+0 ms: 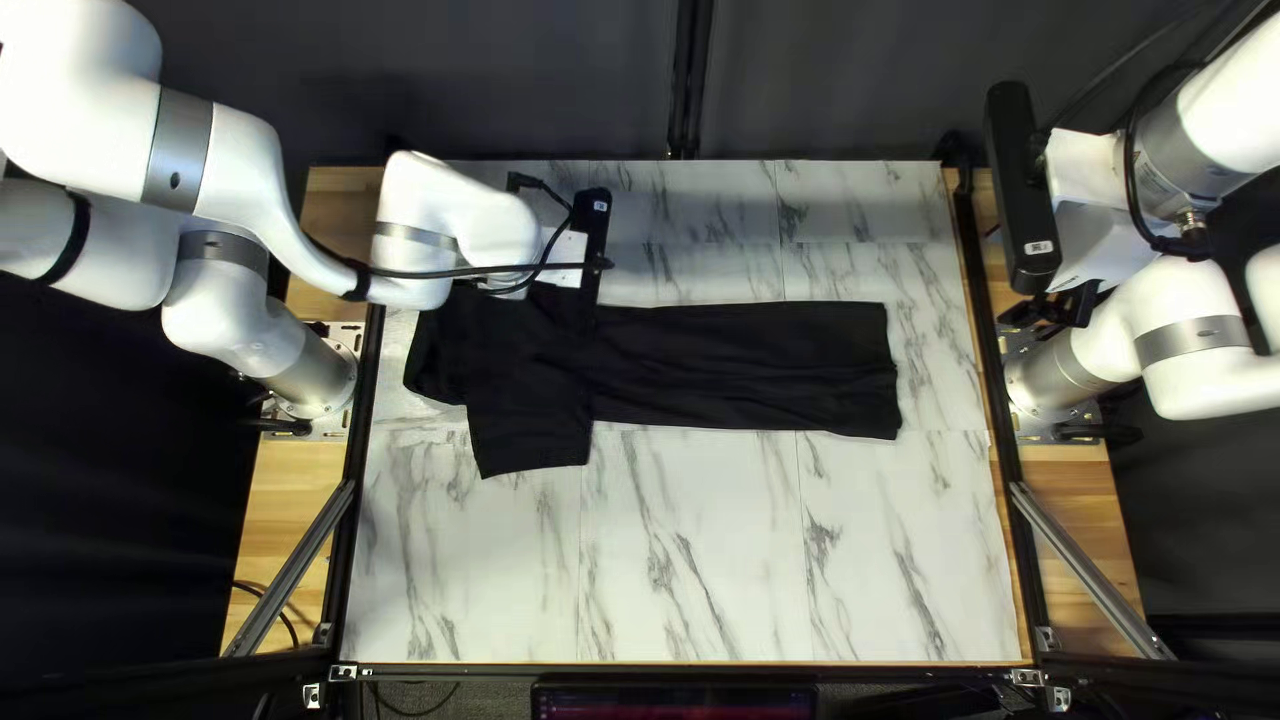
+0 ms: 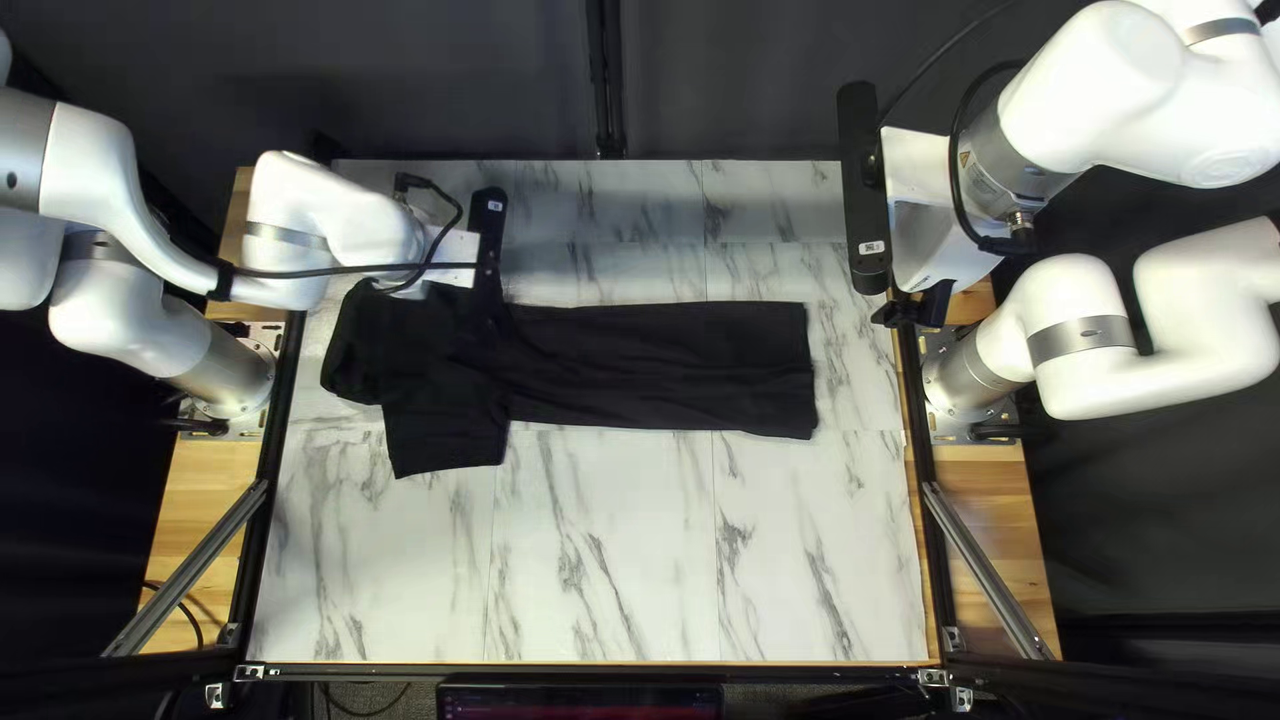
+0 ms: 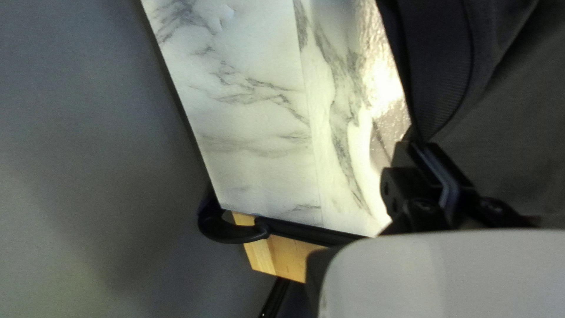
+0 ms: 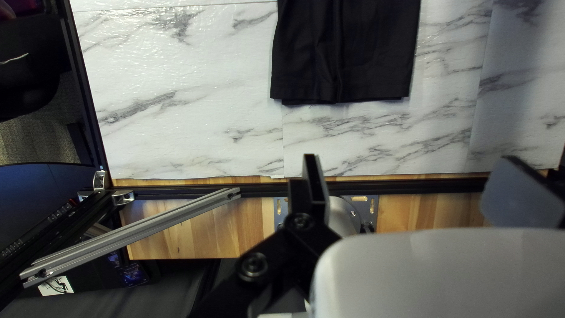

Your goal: Fold t-shirt

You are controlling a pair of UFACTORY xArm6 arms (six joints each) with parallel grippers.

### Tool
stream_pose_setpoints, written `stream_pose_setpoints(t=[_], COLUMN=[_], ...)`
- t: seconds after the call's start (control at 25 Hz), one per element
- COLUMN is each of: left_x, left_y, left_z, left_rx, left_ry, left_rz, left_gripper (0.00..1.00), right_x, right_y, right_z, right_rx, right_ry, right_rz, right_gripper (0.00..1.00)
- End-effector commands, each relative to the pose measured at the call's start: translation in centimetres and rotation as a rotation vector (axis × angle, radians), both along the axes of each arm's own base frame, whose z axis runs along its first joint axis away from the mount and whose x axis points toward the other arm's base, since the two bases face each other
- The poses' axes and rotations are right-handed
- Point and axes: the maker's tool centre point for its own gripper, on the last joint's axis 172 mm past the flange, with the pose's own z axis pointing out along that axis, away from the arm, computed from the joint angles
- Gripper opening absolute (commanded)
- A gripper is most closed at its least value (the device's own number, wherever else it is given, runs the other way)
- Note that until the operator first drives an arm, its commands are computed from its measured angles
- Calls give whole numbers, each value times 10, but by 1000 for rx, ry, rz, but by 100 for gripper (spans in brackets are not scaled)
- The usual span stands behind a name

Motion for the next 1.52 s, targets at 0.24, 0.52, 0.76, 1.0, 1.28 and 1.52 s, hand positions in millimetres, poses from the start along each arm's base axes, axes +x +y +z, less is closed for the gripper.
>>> stream_pose_setpoints(t=[0.24, 0.52, 0.76, 1.0, 1.28, 1.52], left_x=[-1, -15, -22, -14, -7, -4], left_y=[-41, -48, -62, -102, -157, -178], left_z=[-9, -34, -47, -40, -20, -15], left_rx=[21, 11, -3, 2, 44, 70], left_ry=[18, 23, 24, 10, -5, -2], left_rz=[-1, 26, 39, 16, -45, -114], left_gripper=[6, 5, 4, 4, 5, 5], right_x=[0, 0, 0, 0, 0, 0], right_y=[0, 0, 0, 0, 0, 0], right_z=[0, 0, 0, 0, 0, 0], right_rx=[0, 0, 0, 0, 0, 0], right_ry=[0, 0, 0, 0, 0, 0], right_rz=[0, 0, 0, 0, 0, 0], right_gripper=[100, 100, 100, 100, 100, 100])
